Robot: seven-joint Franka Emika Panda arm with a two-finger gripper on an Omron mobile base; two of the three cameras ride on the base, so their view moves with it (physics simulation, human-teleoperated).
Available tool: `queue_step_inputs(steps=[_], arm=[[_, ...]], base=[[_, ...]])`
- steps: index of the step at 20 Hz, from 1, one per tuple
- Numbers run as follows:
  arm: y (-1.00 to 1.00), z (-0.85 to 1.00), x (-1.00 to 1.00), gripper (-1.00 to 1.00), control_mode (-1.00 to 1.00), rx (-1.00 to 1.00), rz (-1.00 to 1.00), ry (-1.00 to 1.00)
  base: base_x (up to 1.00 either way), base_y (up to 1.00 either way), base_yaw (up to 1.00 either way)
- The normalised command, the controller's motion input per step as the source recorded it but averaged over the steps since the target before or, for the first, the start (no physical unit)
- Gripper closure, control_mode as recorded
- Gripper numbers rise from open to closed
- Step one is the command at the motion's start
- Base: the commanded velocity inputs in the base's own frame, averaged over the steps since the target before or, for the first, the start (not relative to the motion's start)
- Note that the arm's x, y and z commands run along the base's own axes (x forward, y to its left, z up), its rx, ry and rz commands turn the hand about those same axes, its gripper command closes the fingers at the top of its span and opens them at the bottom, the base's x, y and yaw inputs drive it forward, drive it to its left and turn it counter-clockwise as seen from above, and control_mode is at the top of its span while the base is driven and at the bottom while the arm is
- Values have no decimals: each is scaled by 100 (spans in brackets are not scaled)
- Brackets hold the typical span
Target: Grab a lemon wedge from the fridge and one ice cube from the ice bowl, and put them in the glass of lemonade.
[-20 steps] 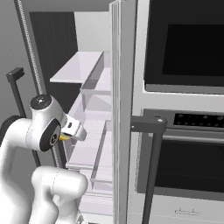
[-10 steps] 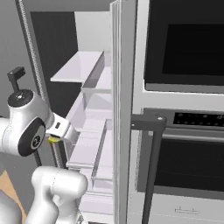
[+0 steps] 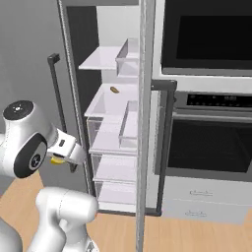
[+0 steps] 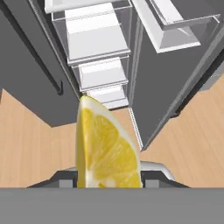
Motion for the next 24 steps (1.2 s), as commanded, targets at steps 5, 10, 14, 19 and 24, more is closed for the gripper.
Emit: queue_step_inputs(steps=[5,10,14,19,24], arm=[[0,0,0,100,100,0,0,0],[0,0,0,100,100,0,0,0],[0,0,0,100,100,0,0,0],[0,0,0,100,100,0,0,0],[0,0,0,100,100,0,0,0]], base=[[-71,-76,-13],[-31,-100,-28],[-4,-100,-40],[27,-99,-42],[100,-86,-21]])
